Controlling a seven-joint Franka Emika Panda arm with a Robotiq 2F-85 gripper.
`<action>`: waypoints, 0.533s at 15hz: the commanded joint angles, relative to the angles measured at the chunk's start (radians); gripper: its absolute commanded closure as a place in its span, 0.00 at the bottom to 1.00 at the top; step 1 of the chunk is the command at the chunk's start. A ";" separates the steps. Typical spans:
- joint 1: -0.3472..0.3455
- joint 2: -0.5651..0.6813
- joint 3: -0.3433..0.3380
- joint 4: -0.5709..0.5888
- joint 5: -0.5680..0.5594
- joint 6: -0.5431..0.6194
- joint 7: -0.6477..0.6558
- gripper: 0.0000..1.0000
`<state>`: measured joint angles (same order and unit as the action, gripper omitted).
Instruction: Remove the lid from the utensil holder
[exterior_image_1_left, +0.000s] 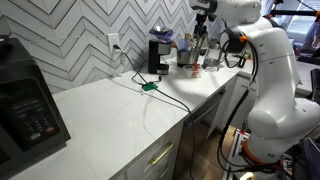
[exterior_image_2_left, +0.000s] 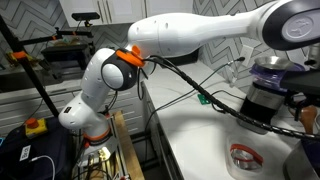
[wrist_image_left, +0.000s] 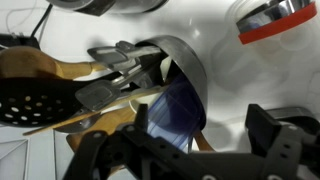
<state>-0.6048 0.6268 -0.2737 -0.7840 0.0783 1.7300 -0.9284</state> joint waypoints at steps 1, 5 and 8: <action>-0.078 0.068 0.060 0.090 0.094 0.071 -0.162 0.00; -0.112 0.159 0.152 0.203 0.050 0.097 -0.214 0.00; -0.107 0.229 0.184 0.278 0.048 0.115 -0.187 0.00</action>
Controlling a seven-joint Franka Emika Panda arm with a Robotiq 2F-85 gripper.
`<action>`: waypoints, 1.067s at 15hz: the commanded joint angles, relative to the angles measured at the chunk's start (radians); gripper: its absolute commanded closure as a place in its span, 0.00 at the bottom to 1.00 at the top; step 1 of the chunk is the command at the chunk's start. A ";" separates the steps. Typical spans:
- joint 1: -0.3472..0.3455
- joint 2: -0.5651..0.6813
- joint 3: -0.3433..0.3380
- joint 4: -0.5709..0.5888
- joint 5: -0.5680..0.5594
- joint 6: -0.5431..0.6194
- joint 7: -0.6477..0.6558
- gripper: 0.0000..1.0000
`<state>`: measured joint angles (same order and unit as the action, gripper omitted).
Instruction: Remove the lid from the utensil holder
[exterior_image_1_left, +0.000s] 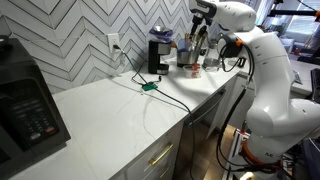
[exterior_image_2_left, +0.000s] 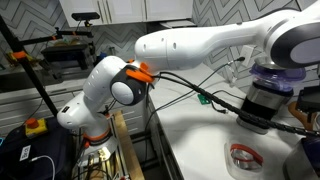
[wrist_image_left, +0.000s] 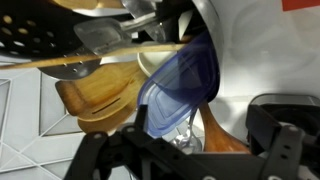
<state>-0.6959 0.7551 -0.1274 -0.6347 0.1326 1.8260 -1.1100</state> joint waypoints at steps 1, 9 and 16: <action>-0.016 0.125 0.044 0.154 -0.005 0.031 0.012 0.00; -0.024 0.183 0.039 0.177 -0.053 0.104 0.187 0.00; -0.032 0.205 0.056 0.181 -0.055 0.094 0.289 0.10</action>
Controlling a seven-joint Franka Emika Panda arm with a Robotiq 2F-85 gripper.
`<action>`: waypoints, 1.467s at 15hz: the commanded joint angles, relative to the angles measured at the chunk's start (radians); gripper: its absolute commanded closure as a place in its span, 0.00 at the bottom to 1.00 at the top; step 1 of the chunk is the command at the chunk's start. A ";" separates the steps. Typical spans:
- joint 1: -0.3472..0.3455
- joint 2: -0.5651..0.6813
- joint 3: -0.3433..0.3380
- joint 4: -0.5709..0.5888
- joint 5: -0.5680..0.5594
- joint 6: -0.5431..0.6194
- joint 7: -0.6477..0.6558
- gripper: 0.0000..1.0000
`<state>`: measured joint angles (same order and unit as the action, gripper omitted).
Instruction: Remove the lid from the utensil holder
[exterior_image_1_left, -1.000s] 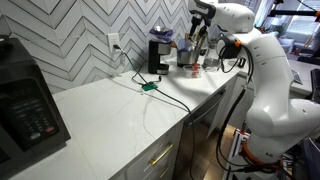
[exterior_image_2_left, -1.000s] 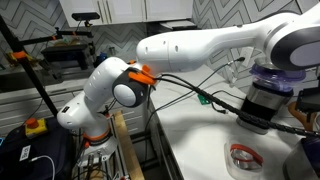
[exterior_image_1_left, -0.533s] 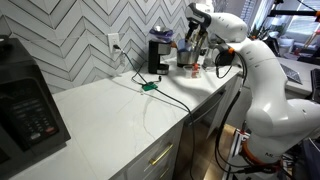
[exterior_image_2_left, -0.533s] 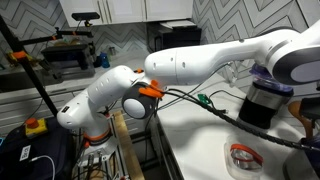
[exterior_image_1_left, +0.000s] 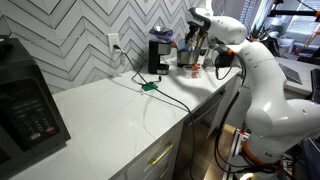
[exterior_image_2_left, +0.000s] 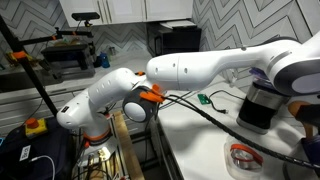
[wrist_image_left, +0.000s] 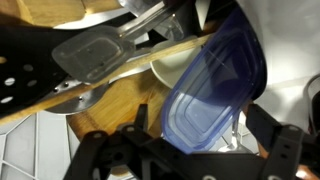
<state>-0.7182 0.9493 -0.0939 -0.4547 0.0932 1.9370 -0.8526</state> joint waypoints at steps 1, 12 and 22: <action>-0.009 0.015 0.025 0.005 -0.015 -0.027 0.036 0.18; -0.073 -0.066 0.118 -0.016 0.063 -0.141 0.023 1.00; -0.227 -0.191 0.207 0.004 0.184 -0.500 -0.047 0.98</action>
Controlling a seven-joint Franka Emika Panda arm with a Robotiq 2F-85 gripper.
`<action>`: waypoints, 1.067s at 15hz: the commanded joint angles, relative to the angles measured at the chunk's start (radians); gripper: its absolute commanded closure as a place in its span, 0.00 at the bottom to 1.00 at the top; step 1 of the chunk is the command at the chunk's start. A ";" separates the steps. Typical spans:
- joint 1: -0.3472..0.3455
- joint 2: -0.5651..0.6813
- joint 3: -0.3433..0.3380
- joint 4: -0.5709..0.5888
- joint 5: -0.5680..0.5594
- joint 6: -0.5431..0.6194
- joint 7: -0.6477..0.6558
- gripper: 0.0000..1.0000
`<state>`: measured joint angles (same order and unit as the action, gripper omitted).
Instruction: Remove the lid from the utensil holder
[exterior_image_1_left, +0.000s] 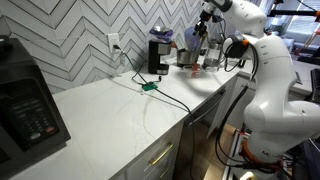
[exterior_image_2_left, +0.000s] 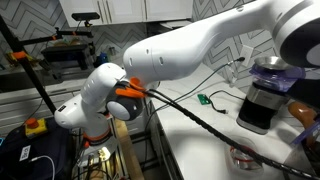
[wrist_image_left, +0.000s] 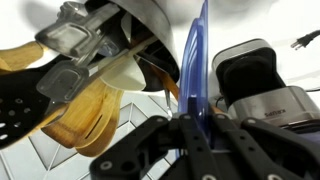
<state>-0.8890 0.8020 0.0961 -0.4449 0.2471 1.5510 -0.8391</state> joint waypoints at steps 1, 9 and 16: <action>-0.071 -0.057 0.012 -0.001 0.024 -0.150 -0.089 0.98; -0.158 -0.194 0.021 -0.004 0.058 -0.530 -0.318 0.98; -0.131 -0.281 0.037 0.000 0.172 -0.715 -0.199 0.98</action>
<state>-1.0193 0.5453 0.1180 -0.4373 0.3501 0.8806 -1.1053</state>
